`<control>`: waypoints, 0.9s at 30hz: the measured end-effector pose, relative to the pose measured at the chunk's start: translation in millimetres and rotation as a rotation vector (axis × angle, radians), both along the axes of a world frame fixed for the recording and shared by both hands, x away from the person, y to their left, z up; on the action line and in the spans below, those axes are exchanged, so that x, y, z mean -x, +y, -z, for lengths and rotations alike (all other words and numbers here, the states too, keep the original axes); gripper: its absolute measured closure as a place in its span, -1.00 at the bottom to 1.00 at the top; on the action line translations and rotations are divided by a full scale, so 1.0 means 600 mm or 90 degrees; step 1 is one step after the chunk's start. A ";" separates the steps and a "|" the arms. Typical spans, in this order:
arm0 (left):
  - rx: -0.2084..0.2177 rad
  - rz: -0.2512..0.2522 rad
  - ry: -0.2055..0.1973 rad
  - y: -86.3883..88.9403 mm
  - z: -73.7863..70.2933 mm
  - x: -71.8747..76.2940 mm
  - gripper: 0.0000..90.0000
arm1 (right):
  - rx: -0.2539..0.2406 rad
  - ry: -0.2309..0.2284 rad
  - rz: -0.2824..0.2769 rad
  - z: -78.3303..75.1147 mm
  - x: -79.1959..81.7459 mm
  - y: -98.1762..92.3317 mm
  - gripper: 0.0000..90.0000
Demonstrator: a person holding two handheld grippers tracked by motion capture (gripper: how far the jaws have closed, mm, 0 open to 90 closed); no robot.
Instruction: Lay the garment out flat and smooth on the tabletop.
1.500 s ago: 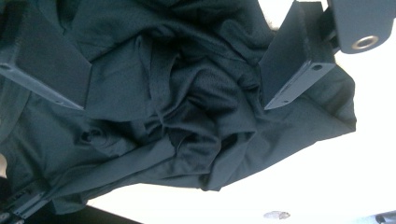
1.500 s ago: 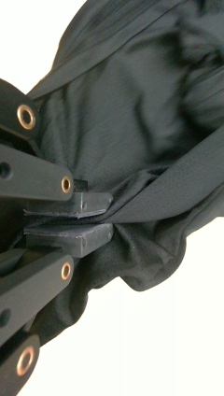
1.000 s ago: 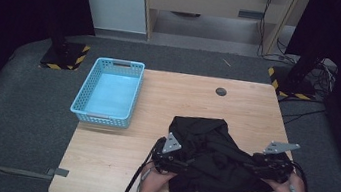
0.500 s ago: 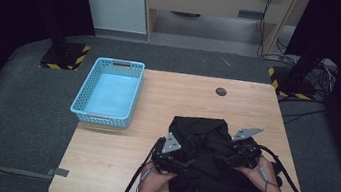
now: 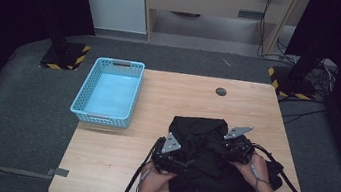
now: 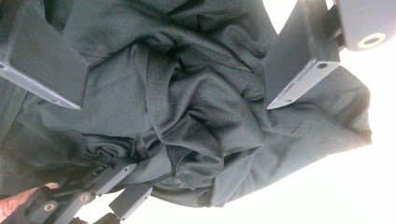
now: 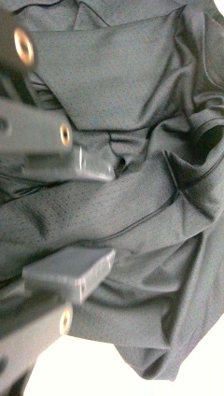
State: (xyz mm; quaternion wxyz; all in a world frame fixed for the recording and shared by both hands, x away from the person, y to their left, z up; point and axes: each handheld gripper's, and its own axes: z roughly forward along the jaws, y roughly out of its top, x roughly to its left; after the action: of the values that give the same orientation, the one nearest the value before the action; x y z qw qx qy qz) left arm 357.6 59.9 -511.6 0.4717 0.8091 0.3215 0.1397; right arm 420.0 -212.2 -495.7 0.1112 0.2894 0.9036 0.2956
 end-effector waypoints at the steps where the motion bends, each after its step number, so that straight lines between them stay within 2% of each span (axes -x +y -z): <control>1: -0.001 0.000 -0.001 0.000 0.000 0.000 -0.84 | 0.003 -0.002 0.000 0.000 0.001 0.000 0.40; 4: -0.001 0.001 -0.002 0.001 0.000 0.001 -0.83 | 0.006 -0.008 0.003 -0.002 0.002 -0.001 0.54; 11: -0.006 0.000 -0.004 0.004 0.000 0.001 -0.81 | 0.005 -0.012 0.005 -0.009 0.006 -0.008 0.60; 16: -0.008 0.002 -0.008 0.004 0.001 0.001 -0.79 | -0.024 -0.008 0.012 -0.018 0.011 -0.023 0.61; 17: -0.007 0.002 -0.006 0.003 0.002 0.000 -0.79 | -0.039 -0.006 0.018 -0.023 0.013 -0.033 0.61; 27: -0.023 0.004 0.006 -0.004 0.010 -0.004 -0.73 | -0.086 0.008 0.045 -0.040 0.023 -0.084 0.61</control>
State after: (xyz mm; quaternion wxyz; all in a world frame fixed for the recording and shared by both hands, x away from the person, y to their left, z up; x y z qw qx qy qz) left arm 360.0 57.6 -517.8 0.4560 0.8191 0.3186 0.1399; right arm 406.4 -262.4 -471.5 0.0964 0.3301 0.8712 0.3503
